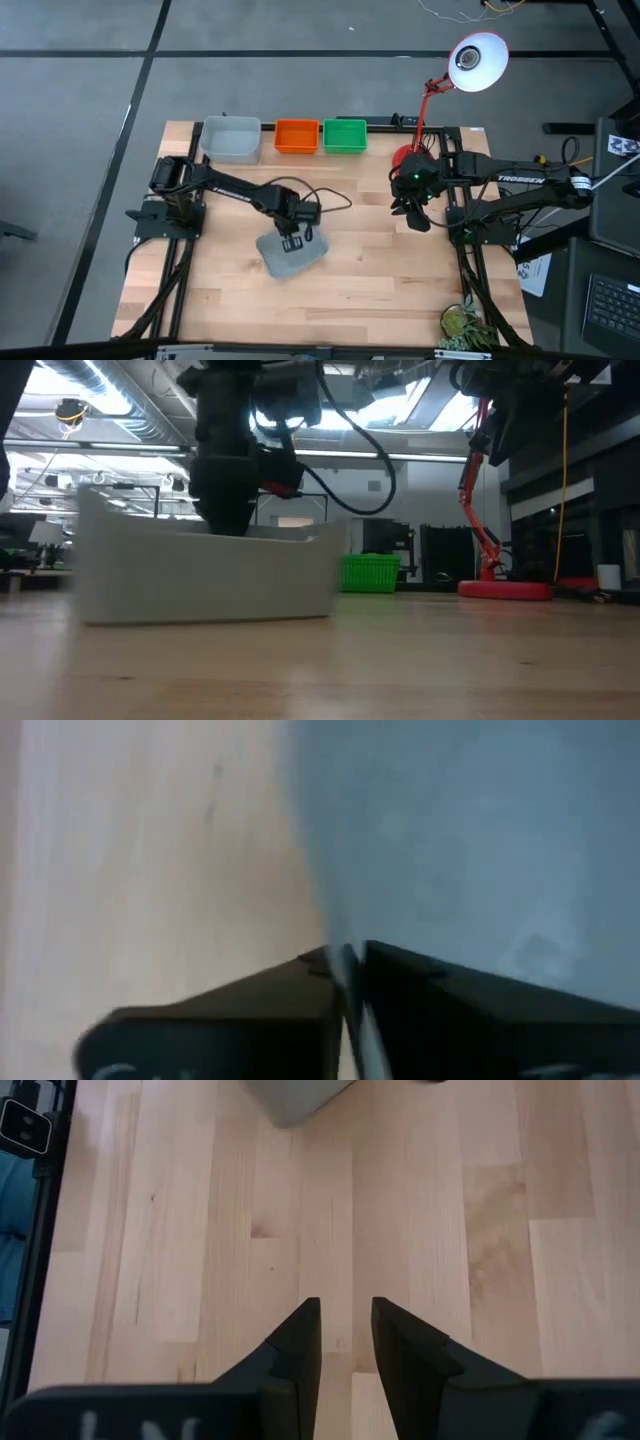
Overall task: Stack baskets by color
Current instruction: Stack the gray bin on the top gray bin
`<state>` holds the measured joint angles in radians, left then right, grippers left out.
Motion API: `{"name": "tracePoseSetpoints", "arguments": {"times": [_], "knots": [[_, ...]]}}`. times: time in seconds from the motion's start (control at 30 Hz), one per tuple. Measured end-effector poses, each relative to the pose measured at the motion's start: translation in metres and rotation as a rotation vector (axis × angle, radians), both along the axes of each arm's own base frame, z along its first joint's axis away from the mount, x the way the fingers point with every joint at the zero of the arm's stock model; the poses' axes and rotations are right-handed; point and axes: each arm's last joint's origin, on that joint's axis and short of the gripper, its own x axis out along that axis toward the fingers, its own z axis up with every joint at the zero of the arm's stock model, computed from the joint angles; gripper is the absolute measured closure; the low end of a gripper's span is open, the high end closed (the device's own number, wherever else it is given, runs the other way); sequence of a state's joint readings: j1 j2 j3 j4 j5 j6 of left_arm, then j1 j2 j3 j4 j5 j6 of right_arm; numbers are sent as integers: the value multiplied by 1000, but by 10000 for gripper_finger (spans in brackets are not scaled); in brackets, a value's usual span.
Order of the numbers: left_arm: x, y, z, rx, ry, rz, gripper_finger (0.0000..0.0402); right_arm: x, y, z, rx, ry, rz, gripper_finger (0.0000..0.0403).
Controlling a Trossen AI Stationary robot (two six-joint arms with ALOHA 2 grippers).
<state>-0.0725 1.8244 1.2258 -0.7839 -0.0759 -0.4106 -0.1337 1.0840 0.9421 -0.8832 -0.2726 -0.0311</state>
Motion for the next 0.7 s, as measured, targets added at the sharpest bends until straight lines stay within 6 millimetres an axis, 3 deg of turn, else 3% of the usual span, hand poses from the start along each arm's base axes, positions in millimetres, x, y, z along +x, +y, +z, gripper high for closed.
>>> {"name": "tracePoseSetpoints", "arguments": {"times": [0.17,0.4,0.57,0.7], "knots": [[3,24,28,54,72,-131,399,0,0,0,-1,-2,0,312],[-2,79,121,313,218,-199,401,0,0,0,-3,-2,3,312],[-28,135,197,467,231,-193,401,0,0,0,-4,-3,5,312],[-61,194,231,522,210,-99,401,0,0,0,-17,-8,24,312]]}}
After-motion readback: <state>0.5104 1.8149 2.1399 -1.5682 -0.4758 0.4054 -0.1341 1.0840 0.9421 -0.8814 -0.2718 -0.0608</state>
